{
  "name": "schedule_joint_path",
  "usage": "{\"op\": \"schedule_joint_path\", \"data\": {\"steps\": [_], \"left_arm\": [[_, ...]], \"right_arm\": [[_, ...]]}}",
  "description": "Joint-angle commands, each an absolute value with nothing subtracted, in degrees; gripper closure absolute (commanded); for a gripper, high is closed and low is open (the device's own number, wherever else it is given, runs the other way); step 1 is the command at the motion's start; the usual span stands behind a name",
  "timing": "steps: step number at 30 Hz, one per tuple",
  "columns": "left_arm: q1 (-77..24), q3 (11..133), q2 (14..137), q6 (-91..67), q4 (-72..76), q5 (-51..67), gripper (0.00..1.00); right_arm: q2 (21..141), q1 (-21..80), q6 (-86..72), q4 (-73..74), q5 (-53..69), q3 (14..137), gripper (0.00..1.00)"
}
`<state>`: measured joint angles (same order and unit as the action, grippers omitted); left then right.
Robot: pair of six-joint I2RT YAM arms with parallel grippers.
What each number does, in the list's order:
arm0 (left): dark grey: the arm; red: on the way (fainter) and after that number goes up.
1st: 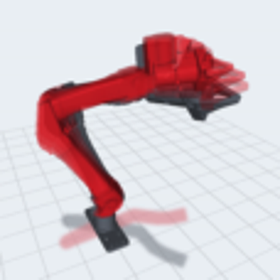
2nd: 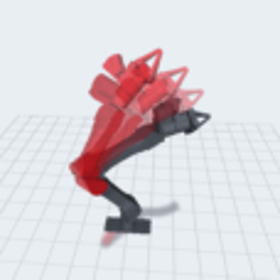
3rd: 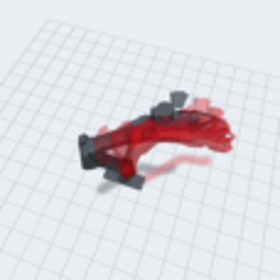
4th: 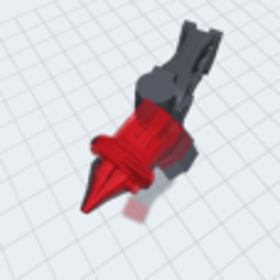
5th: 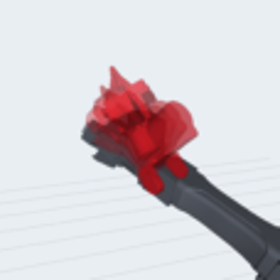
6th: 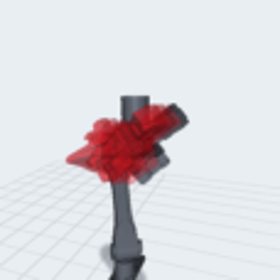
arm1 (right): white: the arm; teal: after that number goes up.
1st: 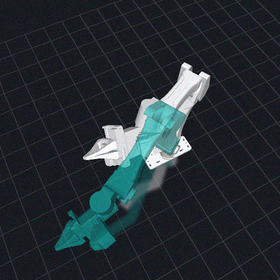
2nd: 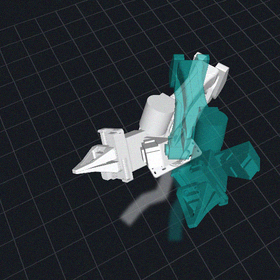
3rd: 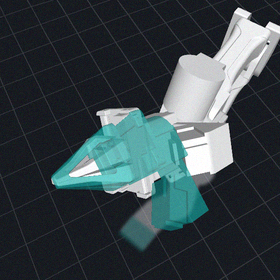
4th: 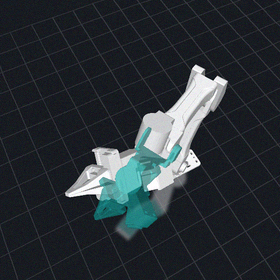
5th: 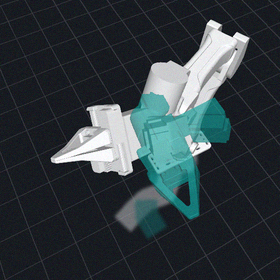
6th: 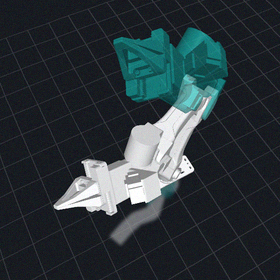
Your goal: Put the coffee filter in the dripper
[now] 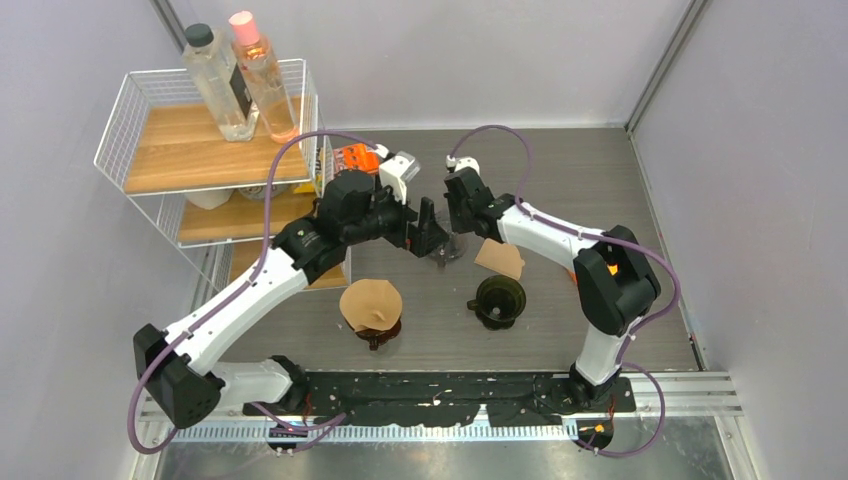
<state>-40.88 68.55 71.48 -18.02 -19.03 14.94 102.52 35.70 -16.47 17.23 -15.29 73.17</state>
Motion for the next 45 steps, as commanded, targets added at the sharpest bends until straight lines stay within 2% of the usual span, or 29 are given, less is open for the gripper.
{"op": "schedule_joint_path", "data": {"steps": [1,10,18,19,21,27,32,41,45], "left_arm": [[-41.0,66.3,67.6,-19.1,-15.3,12.6,0.01],[-41.3,64.3,66.0,-18.9,-15.4,12.5,0.01],[-41.8,63.4,64.7,-18.5,-15.8,13.1,0.01],[-41.8,63.3,64.6,-18.3,-15.8,13.3,0.01],[-41.9,63.0,64.6,-17.9,-15.8,13.7,0.01],[-42.2,62.3,64.8,-16.9,-15.8,15.7,0.01],[-42.7,62.4,65.7,-15.9,-15.4,17.2,0.01],[-43.2,63.6,68.5,-15.5,-15.3,19.3,0.01],[-44.1,64.0,69.1,-15.2,-15.3,19.7,0.01]], "right_arm": [[99.2,37.1,-18.1,14.0,-15.8,72.1,0.87],[97.0,38.2,-19.6,16.4,-15.3,73.3,0.66],[88.9,37.8,-20.7,17.8,-12.8,72.9,0.23],[86.4,37.4,-20.7,18.3,-13.0,71.8,0.12],[83.3,36.5,-21.0,19.5,-13.3,69.4,0.02],[70.1,30.7,-21.2,22.3,-11.7,57.0,0.05],[59.2,23.8,-19.9,26.9,-0.4,47.6,0.05],[48.2,23.2,-20.7,29.6,7.8,34.8,0.01],[48.6,23.2,-21.6,26.6,10.9,31.3,0.14]]}}
